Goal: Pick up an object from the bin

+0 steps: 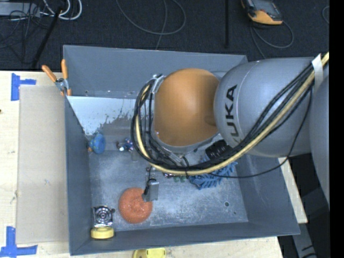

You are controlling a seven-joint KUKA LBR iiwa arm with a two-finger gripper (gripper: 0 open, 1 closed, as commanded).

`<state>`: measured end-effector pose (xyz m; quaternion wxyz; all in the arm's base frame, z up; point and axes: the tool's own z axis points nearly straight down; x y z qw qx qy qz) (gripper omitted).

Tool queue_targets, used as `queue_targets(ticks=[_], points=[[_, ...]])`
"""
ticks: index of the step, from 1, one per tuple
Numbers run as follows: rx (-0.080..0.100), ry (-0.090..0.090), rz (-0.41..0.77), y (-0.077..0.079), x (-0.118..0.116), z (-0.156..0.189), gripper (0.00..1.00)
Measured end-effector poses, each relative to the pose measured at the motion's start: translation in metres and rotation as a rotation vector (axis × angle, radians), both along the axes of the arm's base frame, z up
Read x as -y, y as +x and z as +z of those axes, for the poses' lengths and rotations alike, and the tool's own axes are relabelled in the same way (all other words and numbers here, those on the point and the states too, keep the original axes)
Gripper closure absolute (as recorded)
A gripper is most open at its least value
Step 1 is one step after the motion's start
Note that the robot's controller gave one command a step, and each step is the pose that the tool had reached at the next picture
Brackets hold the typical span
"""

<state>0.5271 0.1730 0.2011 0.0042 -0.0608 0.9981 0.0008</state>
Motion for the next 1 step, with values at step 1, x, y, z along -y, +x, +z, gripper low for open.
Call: queue_targets(ticks=[1], points=[[-0.007,-0.002,0.047,-0.015,0.0103,-0.061,0.0]])
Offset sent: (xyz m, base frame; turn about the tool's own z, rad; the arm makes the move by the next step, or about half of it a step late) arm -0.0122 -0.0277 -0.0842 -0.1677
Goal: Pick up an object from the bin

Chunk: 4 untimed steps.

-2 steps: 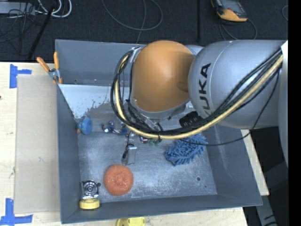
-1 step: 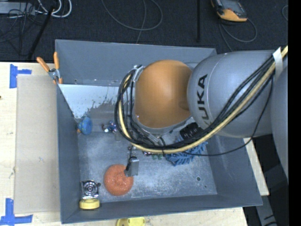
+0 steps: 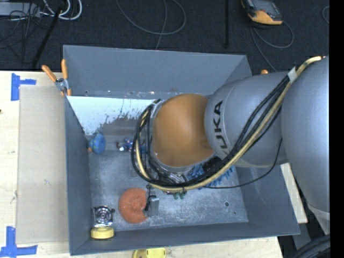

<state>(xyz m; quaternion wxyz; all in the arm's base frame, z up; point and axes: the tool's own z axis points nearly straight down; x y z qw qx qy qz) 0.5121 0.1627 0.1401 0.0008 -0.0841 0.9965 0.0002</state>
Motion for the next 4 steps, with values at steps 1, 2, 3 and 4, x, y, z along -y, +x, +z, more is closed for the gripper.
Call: queue_targets(ticks=[1,2,3,4], points=[[-0.009,-0.002,0.089,-0.001,0.011,-0.033,0.0],[0.003,0.003,0.092,-0.002,0.01,-0.059,1.0],[0.003,0.003,0.091,-0.002,0.01,-0.059,1.0],[-0.001,0.0,0.121,0.013,0.02,0.067,1.0]])
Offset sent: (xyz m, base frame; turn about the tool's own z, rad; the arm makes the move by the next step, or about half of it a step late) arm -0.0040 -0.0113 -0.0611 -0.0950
